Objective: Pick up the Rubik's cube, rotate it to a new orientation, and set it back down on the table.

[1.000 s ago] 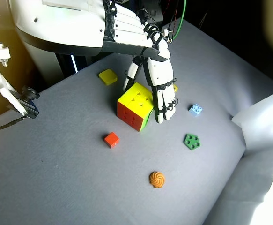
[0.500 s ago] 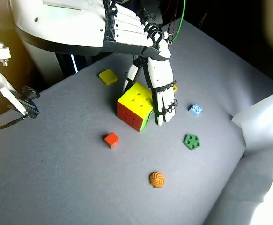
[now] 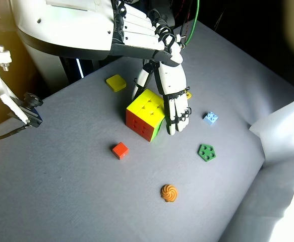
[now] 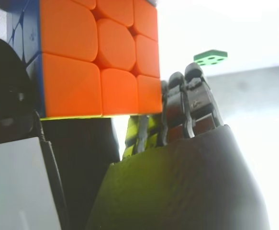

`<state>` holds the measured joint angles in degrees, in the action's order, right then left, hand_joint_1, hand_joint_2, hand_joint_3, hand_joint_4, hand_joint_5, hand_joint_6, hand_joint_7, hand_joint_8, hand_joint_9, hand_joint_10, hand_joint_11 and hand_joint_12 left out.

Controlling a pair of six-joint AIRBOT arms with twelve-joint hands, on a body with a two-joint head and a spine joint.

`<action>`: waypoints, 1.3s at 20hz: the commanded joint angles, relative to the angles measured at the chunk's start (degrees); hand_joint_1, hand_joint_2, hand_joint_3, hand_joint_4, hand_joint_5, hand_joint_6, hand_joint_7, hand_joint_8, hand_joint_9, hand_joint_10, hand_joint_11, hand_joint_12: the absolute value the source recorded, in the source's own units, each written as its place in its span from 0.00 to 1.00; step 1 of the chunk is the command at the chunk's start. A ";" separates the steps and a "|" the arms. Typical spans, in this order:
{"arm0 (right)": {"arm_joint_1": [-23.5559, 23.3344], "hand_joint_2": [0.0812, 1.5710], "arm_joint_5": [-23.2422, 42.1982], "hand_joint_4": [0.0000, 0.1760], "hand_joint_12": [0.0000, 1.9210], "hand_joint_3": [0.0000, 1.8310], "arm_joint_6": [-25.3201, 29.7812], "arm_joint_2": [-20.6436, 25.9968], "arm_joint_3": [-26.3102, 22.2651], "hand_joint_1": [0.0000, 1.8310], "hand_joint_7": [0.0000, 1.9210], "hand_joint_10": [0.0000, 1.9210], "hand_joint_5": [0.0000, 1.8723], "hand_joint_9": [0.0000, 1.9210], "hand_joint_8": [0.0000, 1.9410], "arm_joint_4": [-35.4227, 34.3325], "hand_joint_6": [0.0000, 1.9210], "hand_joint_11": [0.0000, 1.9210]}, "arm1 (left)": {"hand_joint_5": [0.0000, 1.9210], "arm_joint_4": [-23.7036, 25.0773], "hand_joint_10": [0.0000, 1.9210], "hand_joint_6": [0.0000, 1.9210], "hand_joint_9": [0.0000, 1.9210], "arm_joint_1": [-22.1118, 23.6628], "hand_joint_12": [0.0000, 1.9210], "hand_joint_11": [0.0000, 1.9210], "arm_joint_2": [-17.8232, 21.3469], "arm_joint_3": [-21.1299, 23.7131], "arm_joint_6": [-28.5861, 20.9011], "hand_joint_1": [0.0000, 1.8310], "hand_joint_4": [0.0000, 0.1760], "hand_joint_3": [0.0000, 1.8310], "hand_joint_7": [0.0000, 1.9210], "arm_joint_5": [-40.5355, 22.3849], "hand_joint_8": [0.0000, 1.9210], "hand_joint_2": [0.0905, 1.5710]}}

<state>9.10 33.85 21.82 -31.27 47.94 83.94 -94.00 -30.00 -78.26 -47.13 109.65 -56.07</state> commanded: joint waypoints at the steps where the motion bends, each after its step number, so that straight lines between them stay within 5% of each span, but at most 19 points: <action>1: -1.06 0.59 1.11 0.00 0.14 0.00 0.03 0.03 -0.15 0.07 0.08 0.00 0.10 0.05 0.00 -3.51 0.00 0.00 | 0.29 1.19 0.07 0.01 0.33 -0.45 0.66 0.09 -0.38 -0.46 0.22 0.63 0.00 0.00 0.33 -0.05 0.03 0.60; 3: -1.06 0.59 1.11 0.00 0.15 0.00 0.03 0.03 -0.15 0.08 0.08 0.00 0.10 0.05 0.00 -3.51 0.00 0.00 | 0.39 1.19 0.22 0.01 0.43 -0.47 0.69 0.18 -0.39 -0.45 0.22 0.62 0.00 0.00 0.48 -0.05 0.04 0.65; 4: -1.06 0.59 1.11 0.00 0.17 0.00 0.03 0.03 -0.15 0.08 0.08 0.00 0.11 0.05 0.00 -3.51 0.00 0.00 | 0.43 1.19 0.30 0.01 0.39 -0.48 0.69 0.18 -0.39 -0.46 0.22 0.63 0.00 0.00 0.49 -0.05 0.03 0.68; 5: -1.06 0.59 1.11 0.00 0.16 0.00 0.01 0.03 -0.15 0.05 0.08 0.00 0.10 0.05 0.00 -3.51 0.00 0.00 | 0.46 1.19 0.42 0.44 0.36 -0.51 0.77 0.19 -0.39 -0.47 0.22 0.65 0.00 0.00 0.45 -0.05 0.52 0.72; 6: -1.06 0.59 1.11 0.00 0.16 0.00 0.01 0.03 -0.15 0.04 0.08 0.00 0.10 0.05 0.00 -3.51 0.00 0.00 | 0.49 1.19 0.51 0.55 0.34 -0.53 0.82 0.19 -0.39 -0.47 0.22 0.65 0.00 0.00 0.40 -0.05 0.64 0.74; 8: -1.05 0.60 1.11 0.00 0.16 0.00 0.00 0.03 -0.15 0.06 0.07 0.00 0.09 0.05 0.00 -3.51 0.00 0.00 | 0.43 1.42 0.63 0.73 0.25 -0.60 0.87 0.14 -0.39 -0.48 0.22 0.64 0.00 0.00 0.30 -0.05 0.73 0.79; 10: -1.05 0.60 1.11 0.00 0.15 0.00 -0.01 0.03 -0.15 0.05 0.07 0.00 0.09 0.04 0.00 -3.51 0.00 0.00 | 0.42 2.05 0.47 0.66 0.17 -0.76 0.81 0.01 -0.39 -0.46 -0.12 0.60 0.00 0.00 0.29 -0.02 0.36 0.76; 11: -1.05 0.59 1.11 0.00 0.17 0.00 -0.01 0.03 -0.15 0.06 0.08 0.00 0.10 0.05 0.00 -3.51 0.00 0.00 | 0.42 2.55 0.41 0.67 0.20 -0.88 0.78 0.02 -0.39 -0.46 -0.49 0.60 0.00 0.00 0.34 0.06 0.30 0.76; 12: -1.05 0.60 1.11 0.00 0.16 0.00 -0.01 0.03 -0.15 0.06 0.08 0.00 0.10 0.05 0.00 -3.51 0.00 0.00 | 0.44 3.29 0.49 0.69 0.26 -1.02 0.80 0.09 -0.39 -0.45 -0.97 0.63 0.00 0.00 0.31 0.07 0.64 0.79; 14: -1.06 0.60 1.11 0.00 0.16 0.00 -0.05 0.05 -0.15 0.06 0.08 0.00 0.10 0.05 0.00 -3.51 0.00 0.00 | 0.44 4.40 0.53 0.71 0.26 -1.15 0.80 0.10 -0.32 -0.43 -1.60 0.64 0.00 0.00 0.29 0.08 0.72 0.80; 15: -1.08 0.60 1.11 0.00 0.16 0.00 -0.07 0.05 -0.15 0.06 0.08 0.00 0.10 0.05 0.00 -3.51 0.00 0.00 | 0.44 4.73 0.53 0.71 0.26 -1.15 0.80 0.10 -0.20 -0.35 -1.77 0.64 0.00 0.00 0.29 0.08 0.72 0.80; 16: -1.08 0.60 1.10 0.00 0.16 0.00 -0.07 0.06 -0.15 0.07 0.08 0.00 0.10 0.05 0.00 -3.51 0.00 0.00 | 0.48 4.99 0.59 0.61 0.30 -1.15 0.83 0.16 -0.03 -0.21 -2.03 0.65 0.00 0.00 0.33 0.08 0.73 0.76; 26: -2.81 0.59 -6.21 0.00 0.17 0.00 -0.48 0.13 0.43 0.07 0.09 0.00 0.11 0.06 0.00 -5.38 0.00 0.00 | 0.49 8.09 0.61 0.59 0.30 1.45 0.80 0.22 3.73 1.87 -2.77 0.66 0.00 0.00 0.34 0.51 0.73 0.76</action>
<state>7.18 27.49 21.06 -31.20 48.23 82.26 -91.24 -29.50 -74.65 -45.39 107.55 -54.48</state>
